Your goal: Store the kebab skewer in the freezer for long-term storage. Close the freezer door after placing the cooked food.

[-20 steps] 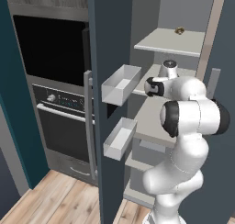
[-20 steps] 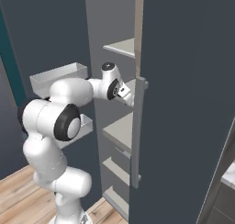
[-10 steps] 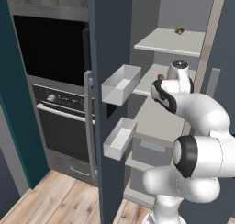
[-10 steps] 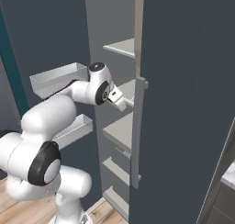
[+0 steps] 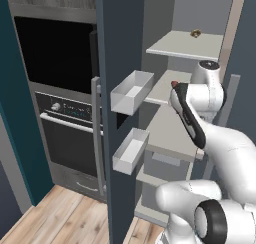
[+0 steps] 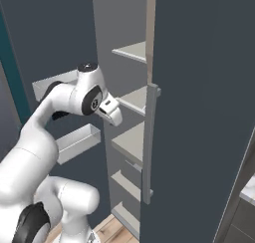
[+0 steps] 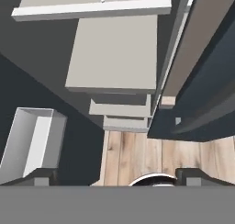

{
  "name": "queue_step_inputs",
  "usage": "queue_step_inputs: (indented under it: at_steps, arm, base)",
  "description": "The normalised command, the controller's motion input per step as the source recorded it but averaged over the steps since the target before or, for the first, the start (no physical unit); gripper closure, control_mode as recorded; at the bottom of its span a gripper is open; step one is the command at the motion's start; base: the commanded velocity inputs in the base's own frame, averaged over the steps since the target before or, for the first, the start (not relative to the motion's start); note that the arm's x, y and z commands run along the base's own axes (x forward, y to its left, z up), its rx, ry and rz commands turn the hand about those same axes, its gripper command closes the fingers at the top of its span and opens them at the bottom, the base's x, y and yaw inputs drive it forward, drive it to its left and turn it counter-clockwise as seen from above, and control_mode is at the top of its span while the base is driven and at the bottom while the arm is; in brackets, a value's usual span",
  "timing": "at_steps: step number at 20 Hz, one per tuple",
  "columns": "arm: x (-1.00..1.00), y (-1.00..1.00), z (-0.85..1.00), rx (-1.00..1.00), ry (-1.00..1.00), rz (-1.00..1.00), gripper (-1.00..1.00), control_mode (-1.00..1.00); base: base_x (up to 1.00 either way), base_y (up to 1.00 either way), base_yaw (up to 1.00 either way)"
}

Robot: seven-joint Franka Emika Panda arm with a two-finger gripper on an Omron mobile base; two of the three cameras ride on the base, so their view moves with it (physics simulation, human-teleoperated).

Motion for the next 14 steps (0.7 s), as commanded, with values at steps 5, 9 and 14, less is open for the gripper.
queue_step_inputs:
  at_steps: [5, 9, 14]
  arm:
    - [-1.00, 0.57, -0.01, -0.05, 0.00, 0.07, -1.00, -1.00]
    - [-0.83, 0.03, -0.10, 0.00, 0.00, 0.13, -1.00, -1.00]
    - [-0.49, 0.13, -0.09, 0.00, 0.05, 0.21, -1.00, -1.00]
  base:
    - [0.00, 0.00, 0.00]
    - [0.00, 0.00, 0.00]
    - [0.00, 0.00, 0.00]
